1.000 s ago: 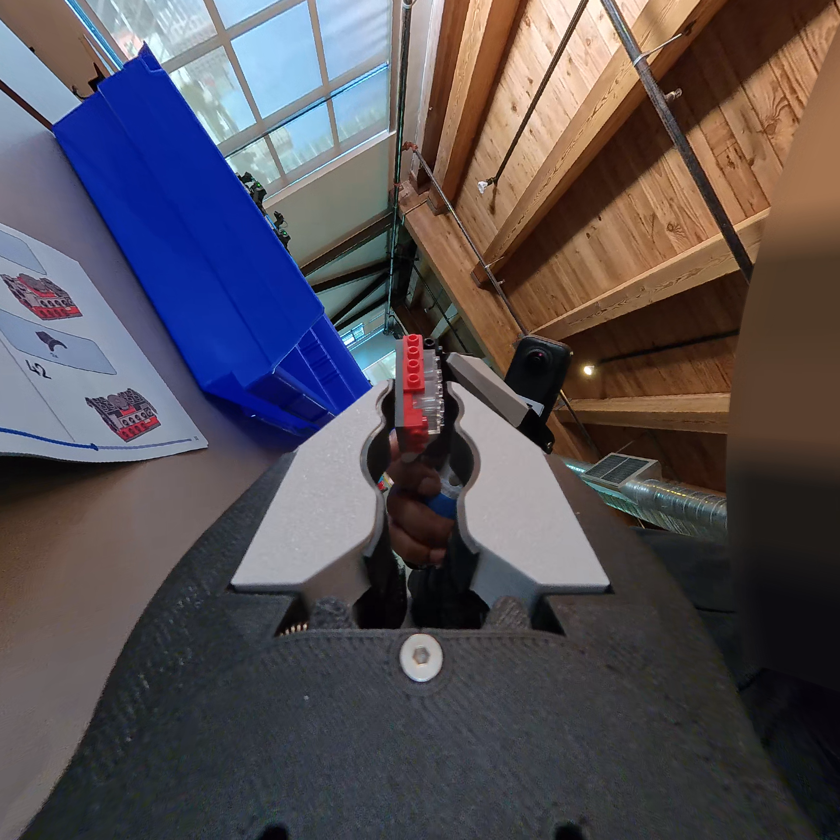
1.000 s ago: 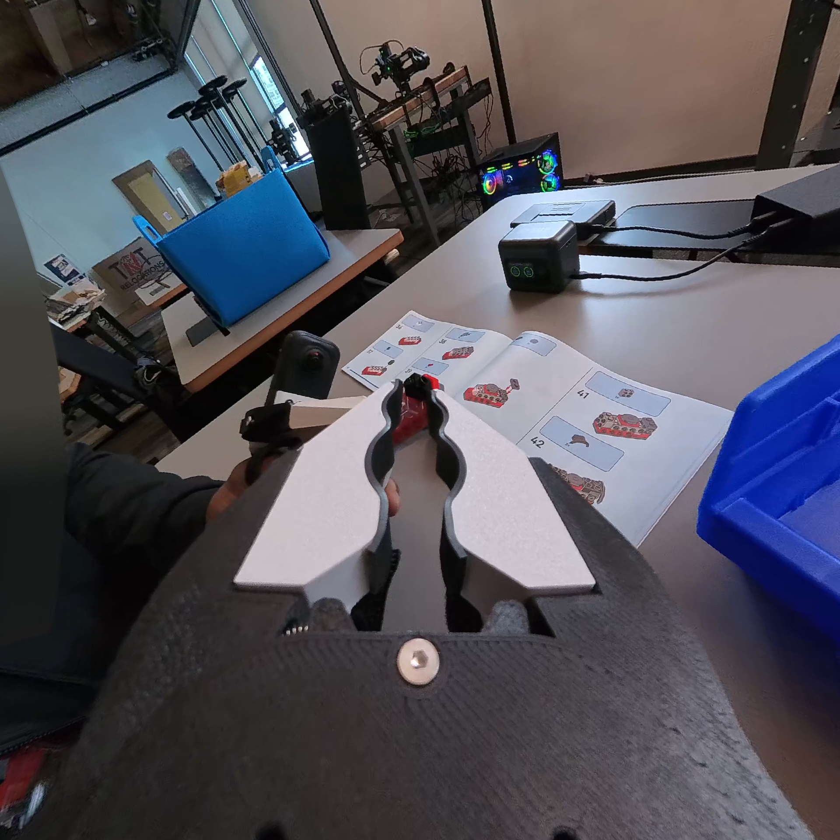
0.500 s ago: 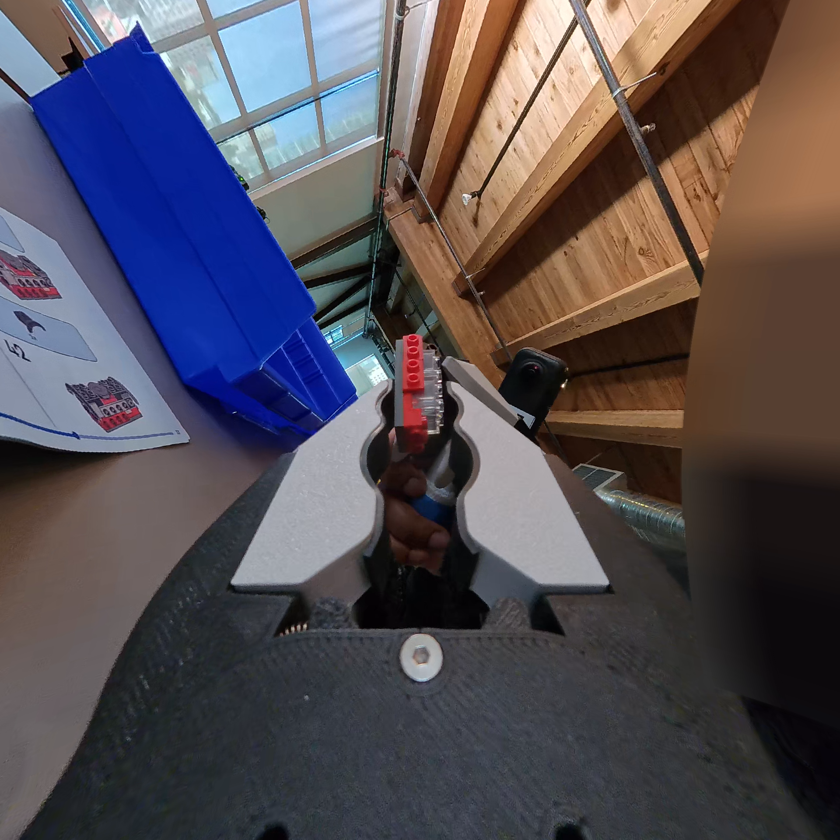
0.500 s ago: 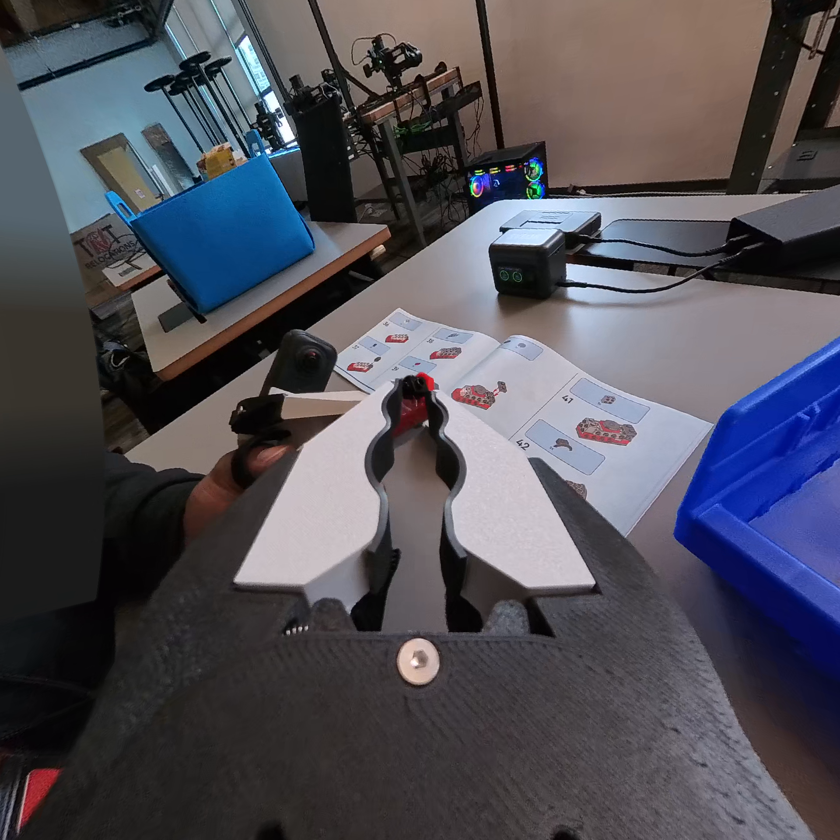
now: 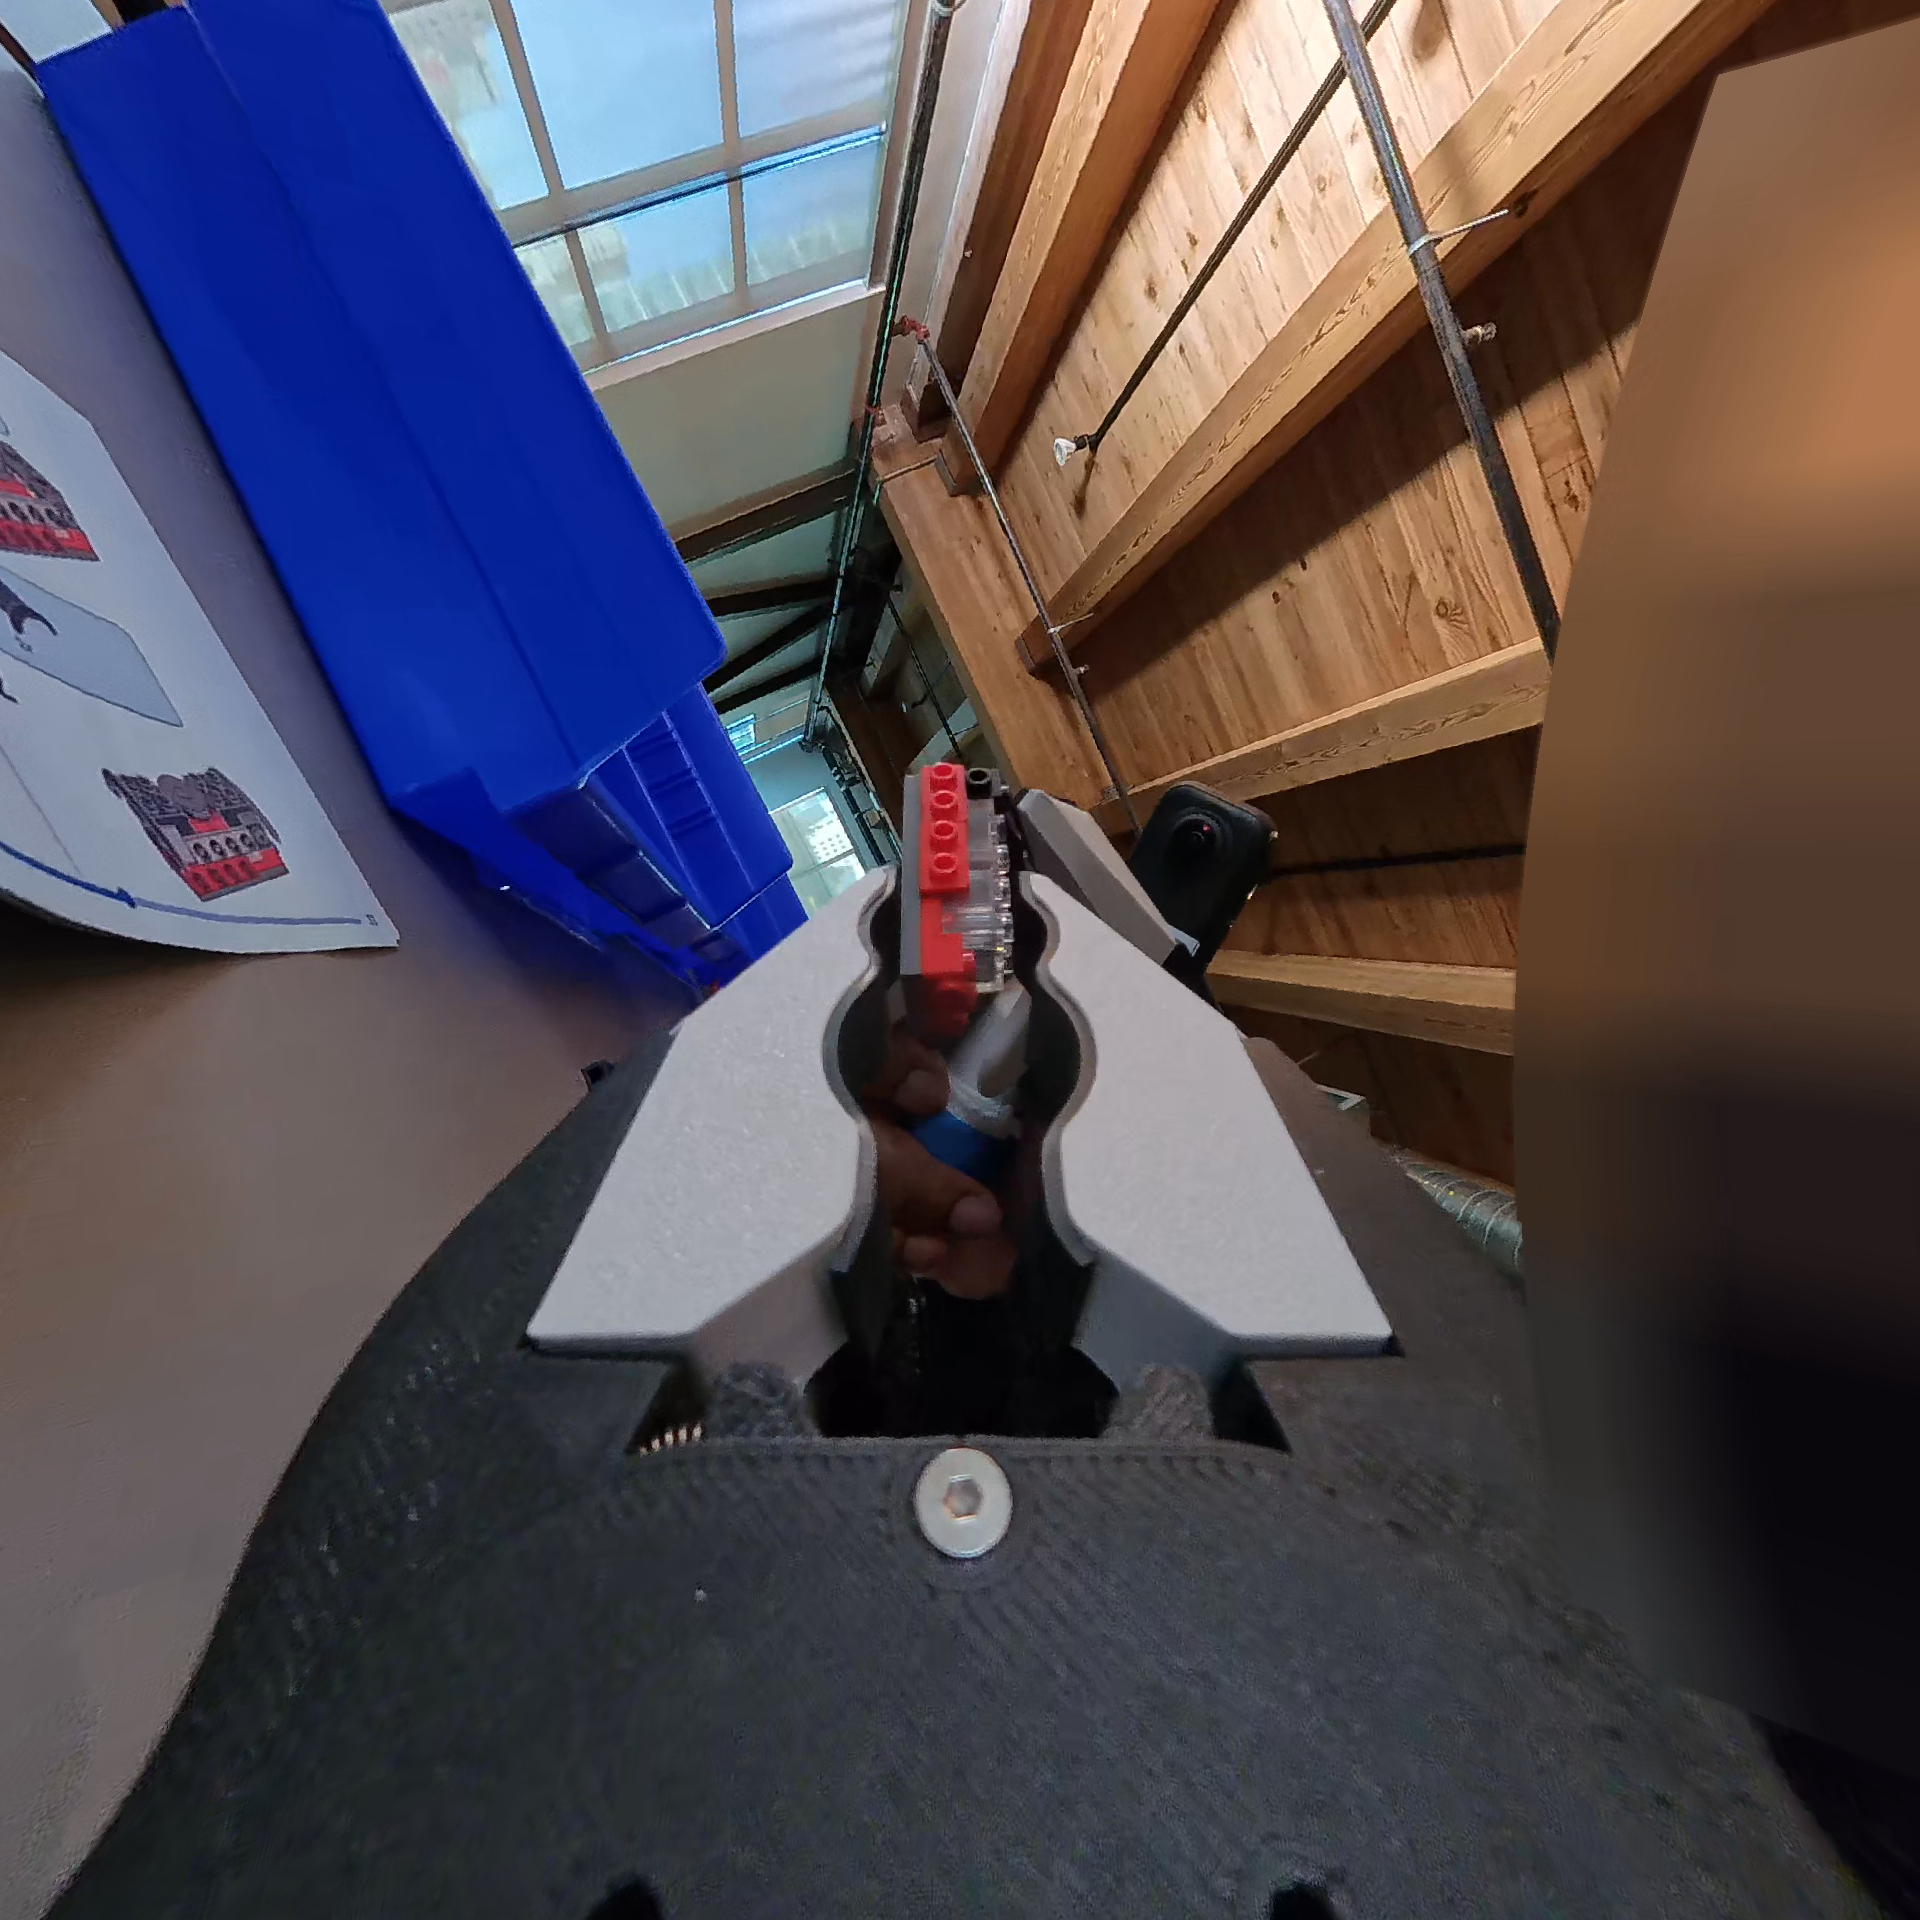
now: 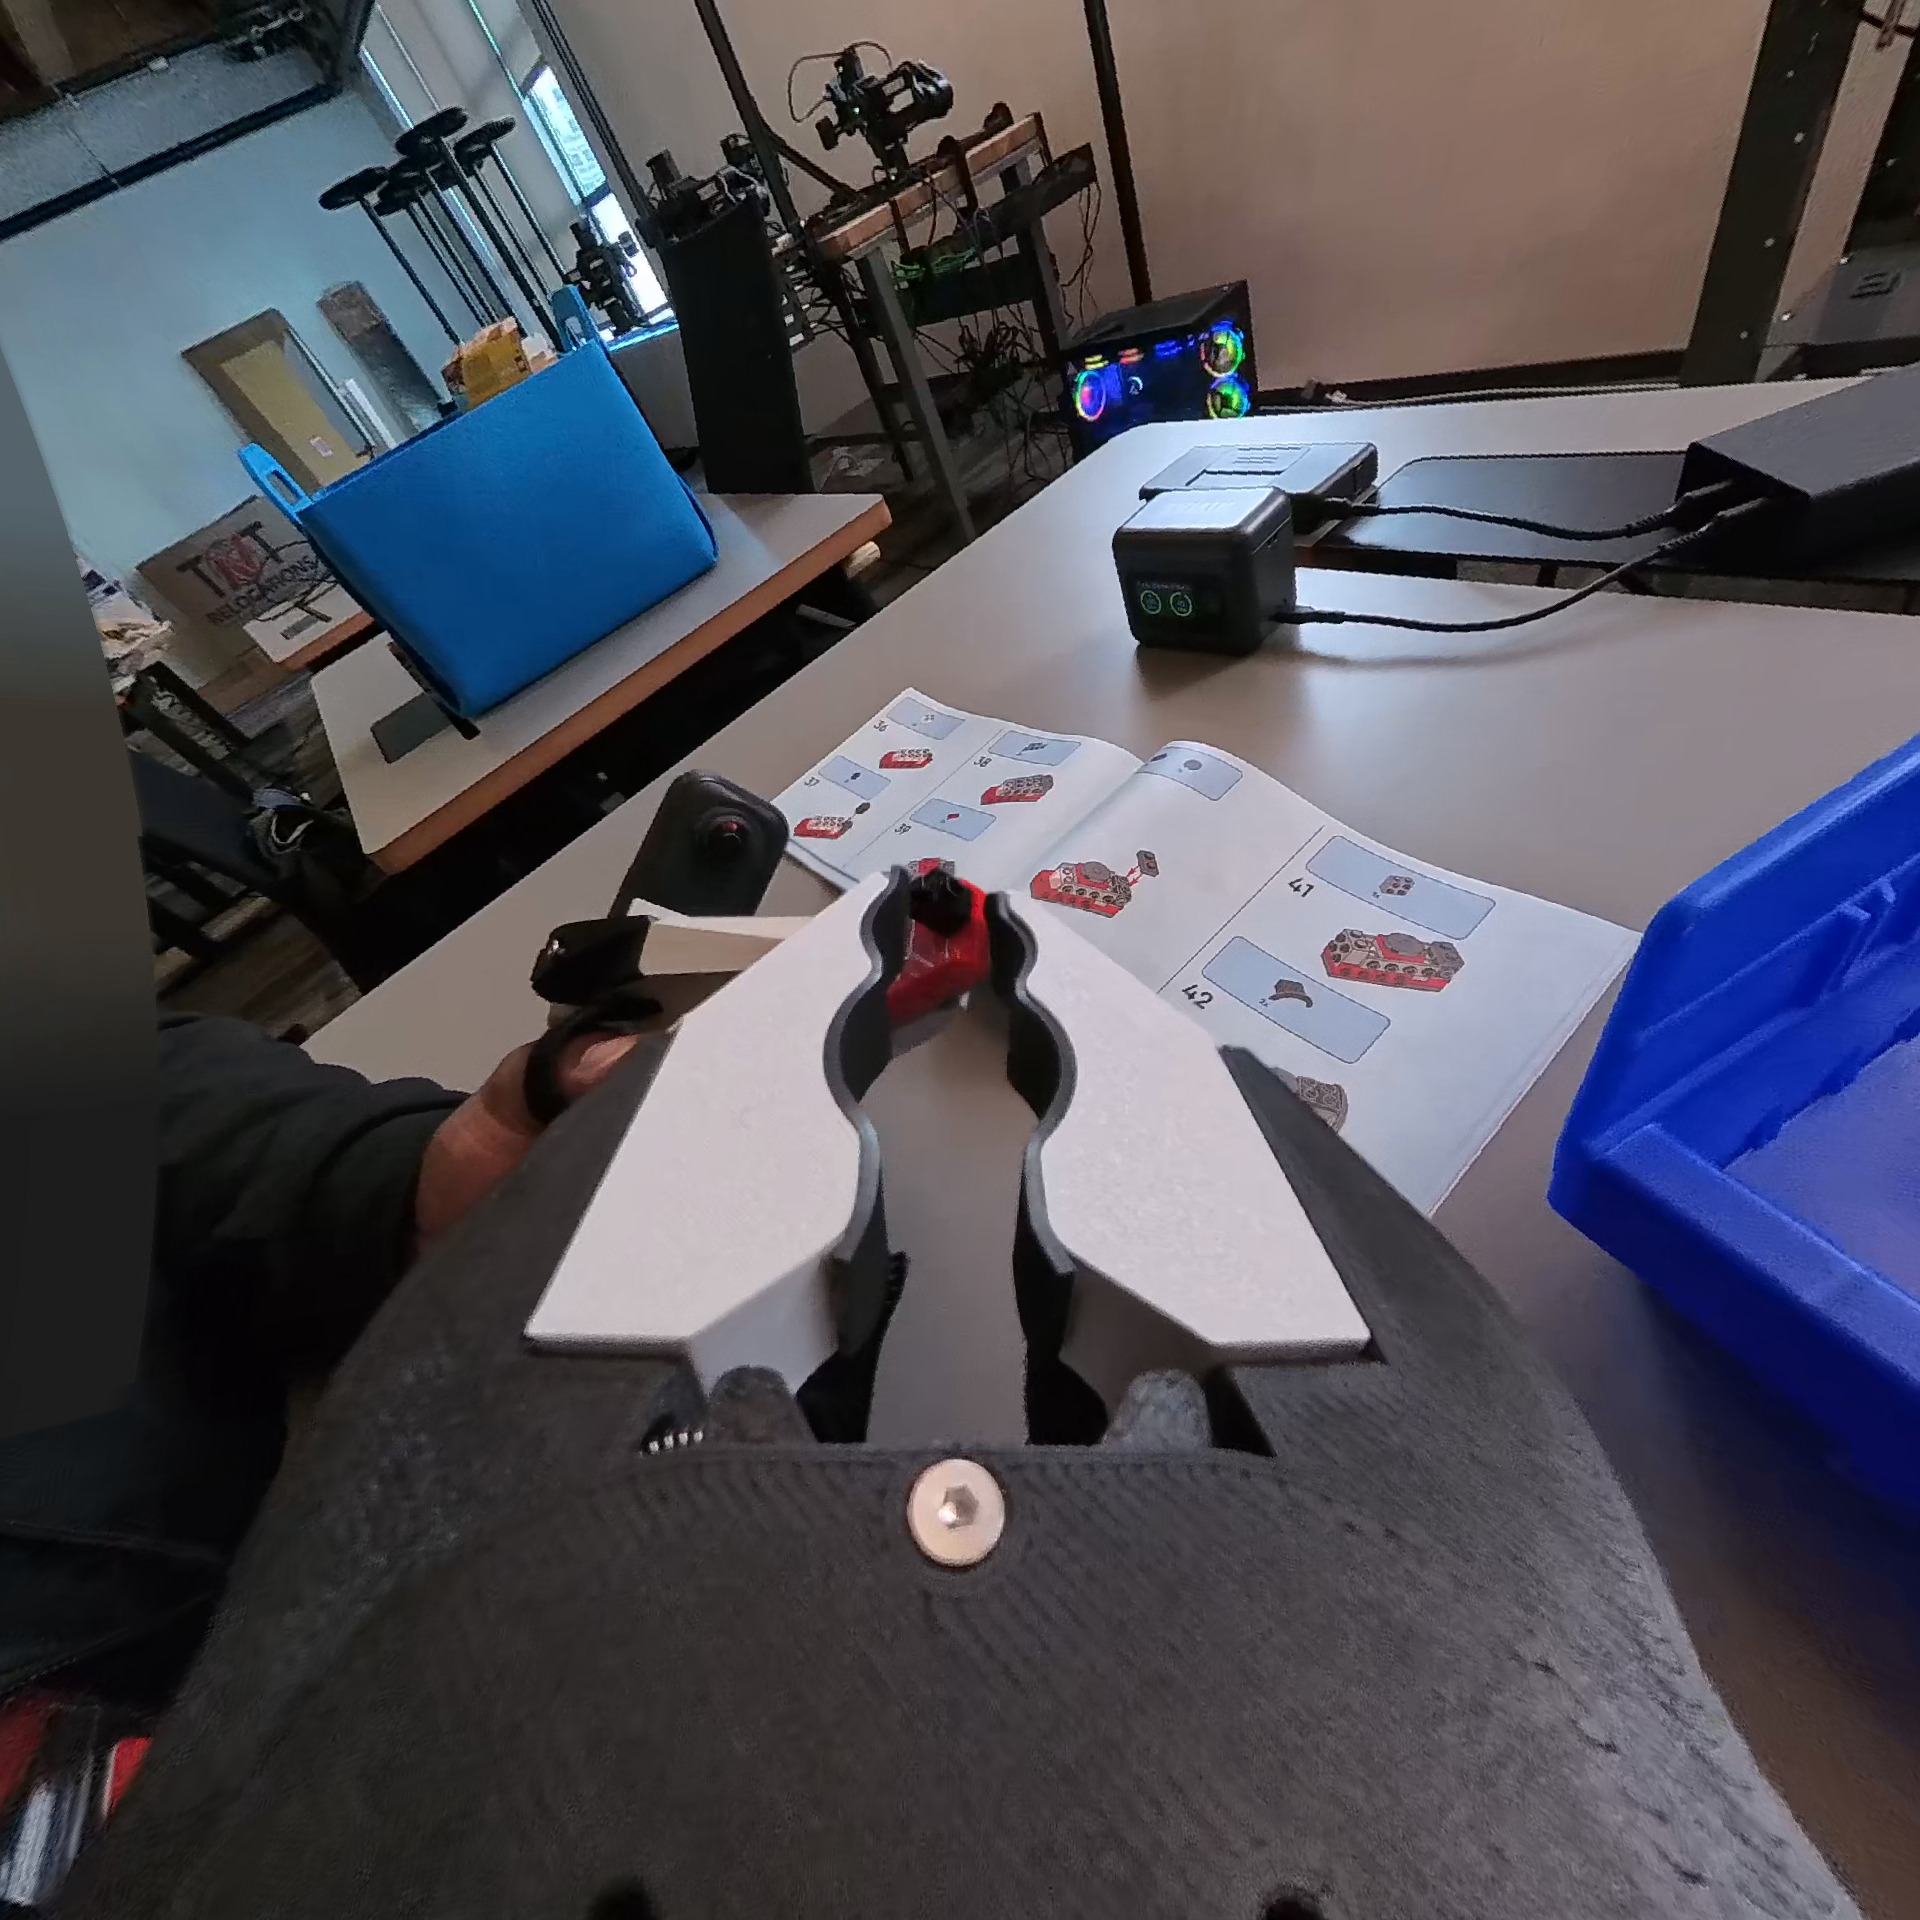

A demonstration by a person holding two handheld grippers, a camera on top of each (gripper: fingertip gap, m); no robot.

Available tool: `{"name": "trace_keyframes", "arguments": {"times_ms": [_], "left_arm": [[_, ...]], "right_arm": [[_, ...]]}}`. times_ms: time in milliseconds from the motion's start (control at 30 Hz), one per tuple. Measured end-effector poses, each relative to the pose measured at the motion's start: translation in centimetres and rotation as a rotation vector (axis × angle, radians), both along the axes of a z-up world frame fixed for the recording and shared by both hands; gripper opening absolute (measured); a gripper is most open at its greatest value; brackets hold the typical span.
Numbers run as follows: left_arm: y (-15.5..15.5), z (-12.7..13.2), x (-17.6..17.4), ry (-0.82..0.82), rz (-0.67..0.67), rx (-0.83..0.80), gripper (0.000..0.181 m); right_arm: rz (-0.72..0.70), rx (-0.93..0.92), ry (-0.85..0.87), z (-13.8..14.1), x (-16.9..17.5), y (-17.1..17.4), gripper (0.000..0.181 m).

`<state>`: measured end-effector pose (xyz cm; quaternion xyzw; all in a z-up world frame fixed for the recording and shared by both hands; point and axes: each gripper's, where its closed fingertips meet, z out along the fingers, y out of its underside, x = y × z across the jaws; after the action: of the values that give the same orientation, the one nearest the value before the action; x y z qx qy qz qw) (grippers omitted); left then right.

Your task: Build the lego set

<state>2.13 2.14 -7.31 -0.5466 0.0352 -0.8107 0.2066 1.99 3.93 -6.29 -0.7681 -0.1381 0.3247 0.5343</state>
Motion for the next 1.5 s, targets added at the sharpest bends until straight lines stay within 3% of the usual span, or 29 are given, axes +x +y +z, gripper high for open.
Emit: {"name": "trace_keyframes", "arguments": {"times_ms": [500,1500], "left_arm": [[0.4,-1.5,0.0,0.050,-0.009,-0.128,0.019],[0.5,-1.6,-0.1,0.025,-0.031,-0.180,0.019]], "right_arm": [[0.018,-0.103,0.071,-1.8,0.1,0.6,0.016],[0.031,-0.120,0.103,-1.9,-0.1,0.6,0.020]]}}
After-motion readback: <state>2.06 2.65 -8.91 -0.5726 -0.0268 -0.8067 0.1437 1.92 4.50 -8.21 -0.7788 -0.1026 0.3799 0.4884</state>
